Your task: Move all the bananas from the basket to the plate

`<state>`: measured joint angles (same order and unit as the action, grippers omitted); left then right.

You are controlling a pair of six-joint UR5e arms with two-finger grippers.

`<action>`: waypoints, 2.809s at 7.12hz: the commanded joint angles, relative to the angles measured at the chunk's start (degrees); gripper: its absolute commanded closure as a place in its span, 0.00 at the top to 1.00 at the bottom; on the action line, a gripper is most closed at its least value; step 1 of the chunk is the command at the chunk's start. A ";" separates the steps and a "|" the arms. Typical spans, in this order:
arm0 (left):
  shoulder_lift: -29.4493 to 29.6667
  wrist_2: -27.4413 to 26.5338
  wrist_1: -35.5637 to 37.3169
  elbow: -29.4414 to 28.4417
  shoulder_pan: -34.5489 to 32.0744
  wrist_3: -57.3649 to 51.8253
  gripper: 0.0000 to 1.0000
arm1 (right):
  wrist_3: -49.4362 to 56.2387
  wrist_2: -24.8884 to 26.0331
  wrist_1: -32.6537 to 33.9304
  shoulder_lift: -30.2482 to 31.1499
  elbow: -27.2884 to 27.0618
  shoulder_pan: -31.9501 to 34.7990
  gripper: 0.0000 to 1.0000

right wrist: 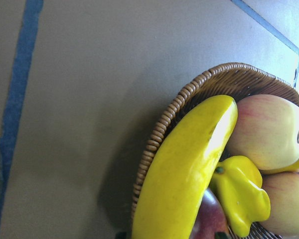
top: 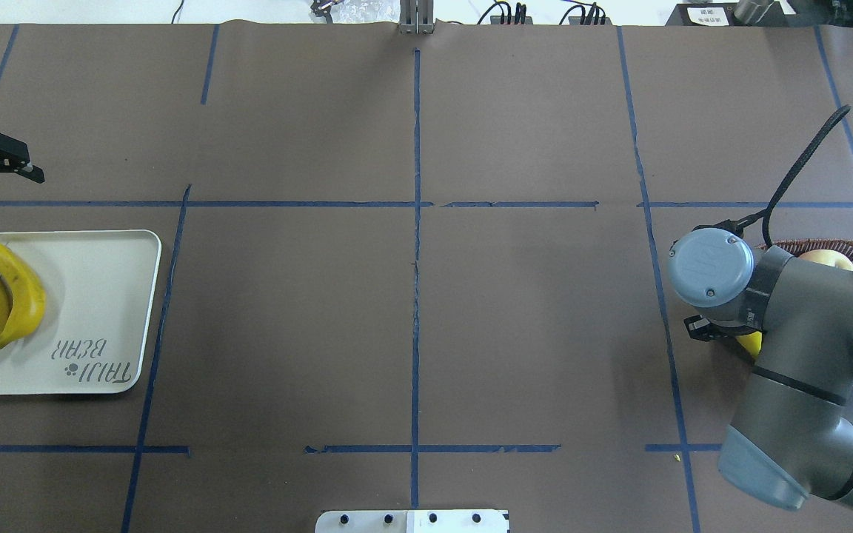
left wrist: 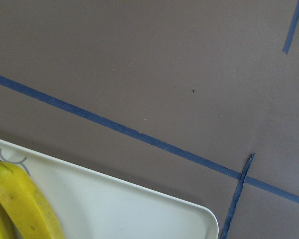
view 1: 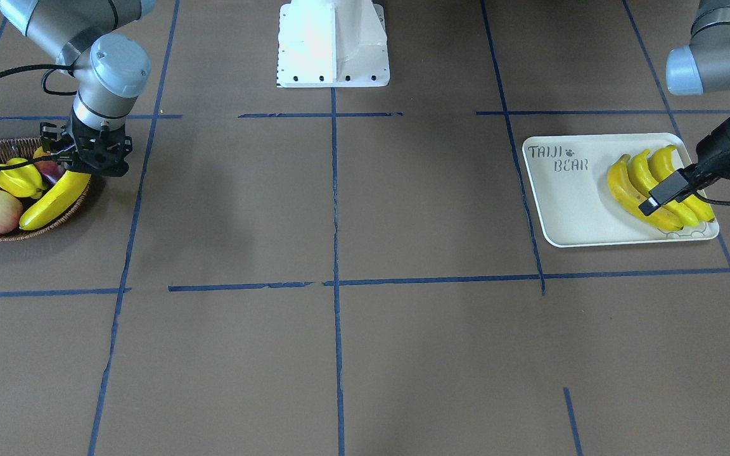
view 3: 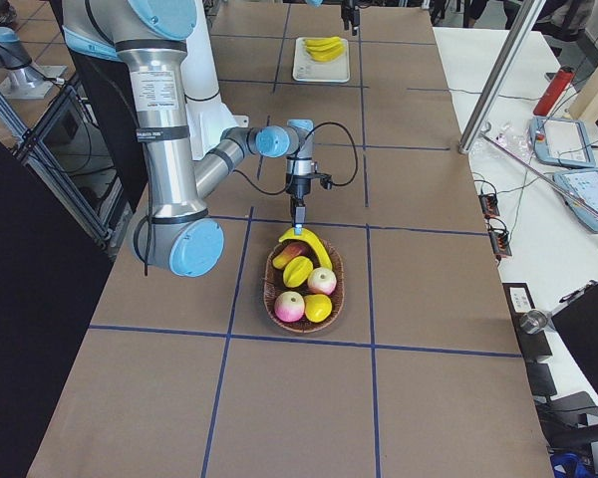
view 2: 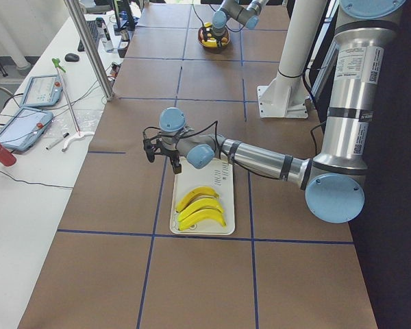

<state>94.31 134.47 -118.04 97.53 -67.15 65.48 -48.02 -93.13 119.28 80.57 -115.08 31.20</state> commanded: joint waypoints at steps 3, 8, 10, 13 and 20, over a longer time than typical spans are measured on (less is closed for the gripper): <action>0.00 0.00 0.00 -0.06 0.00 0.00 1.00 | 0.03 0.50 0.08 -0.94 1.79 -0.61 0.60; -0.09 0.09 0.00 -0.06 0.00 0.00 1.00 | 0.12 0.94 1.48 -0.94 -1.01 0.96 0.09; 0.00 0.09 0.00 -0.06 0.00 0.00 1.00 | 0.12 0.85 8.65 -3.90 -5.40 2.72 0.01; 0.09 0.09 0.00 -0.06 0.18 0.00 1.00 | 0.12 -0.37 13.70 -10.96 -8.39 7.28 0.00; 3.59 0.00 -0.09 -0.15 3.06 5.15 1.00 | -12.33 -23.21 -21.31 -11.49 -8.59 17.32 0.00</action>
<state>96.40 134.54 -117.97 97.38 -65.56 67.64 -55.96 -113.28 104.61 69.01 -124.25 48.41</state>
